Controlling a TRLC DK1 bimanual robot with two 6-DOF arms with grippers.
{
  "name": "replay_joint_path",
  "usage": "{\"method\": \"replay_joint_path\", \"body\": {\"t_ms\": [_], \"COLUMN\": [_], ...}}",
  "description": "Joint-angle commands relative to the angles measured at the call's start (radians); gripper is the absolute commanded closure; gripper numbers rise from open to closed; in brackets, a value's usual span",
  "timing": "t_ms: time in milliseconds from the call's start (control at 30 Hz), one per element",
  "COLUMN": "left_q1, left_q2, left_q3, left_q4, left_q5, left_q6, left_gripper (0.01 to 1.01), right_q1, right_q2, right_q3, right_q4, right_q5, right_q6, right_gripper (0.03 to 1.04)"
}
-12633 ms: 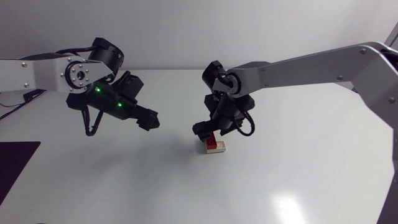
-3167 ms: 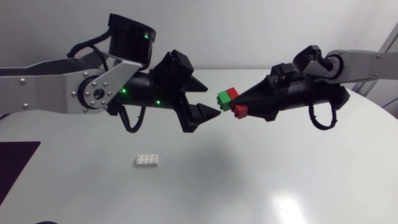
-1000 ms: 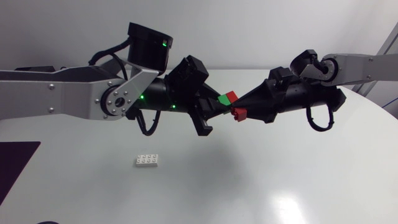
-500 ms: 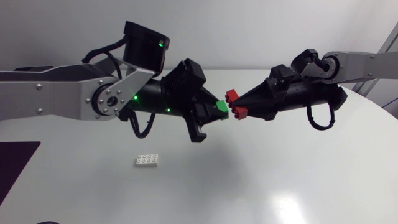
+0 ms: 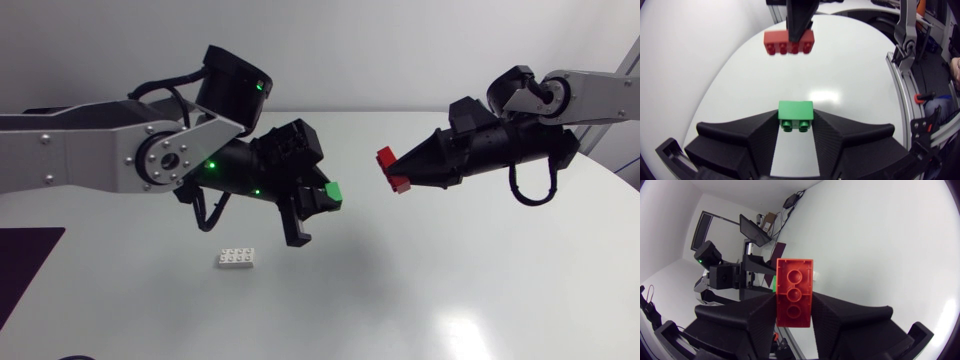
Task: Separate the duplo bricks
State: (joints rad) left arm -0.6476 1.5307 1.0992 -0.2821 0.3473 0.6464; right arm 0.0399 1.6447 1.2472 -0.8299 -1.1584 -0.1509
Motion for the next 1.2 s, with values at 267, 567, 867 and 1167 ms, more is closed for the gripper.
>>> {"method": "replay_joint_path", "body": {"t_ms": [267,567,867,1167], "left_q1": [0.020,-0.009,-0.069,-0.110], "left_q2": [0.192,0.345,0.394,0.393], "left_q3": [0.280,0.341,0.234,0.073], "left_q4": [-0.393,-0.617,-0.713,-0.738], "left_q5": [-0.294,-0.482,-0.582,-0.617], "left_q6": [0.420,0.601,0.636,0.634], "left_gripper": [0.746,0.754,0.759,0.772], "right_q1": [0.011,0.026,0.028,0.032], "right_q2": [-0.062,-0.098,-0.108,-0.102], "right_q3": [-0.114,-0.163,-0.181,-0.180], "right_q4": [0.058,0.086,0.103,0.110], "right_q5": [0.032,0.058,0.068,0.075], "right_q6": [-0.010,-0.010,-0.012,-0.012], "right_gripper": [0.87,0.87,0.87,0.87]}}
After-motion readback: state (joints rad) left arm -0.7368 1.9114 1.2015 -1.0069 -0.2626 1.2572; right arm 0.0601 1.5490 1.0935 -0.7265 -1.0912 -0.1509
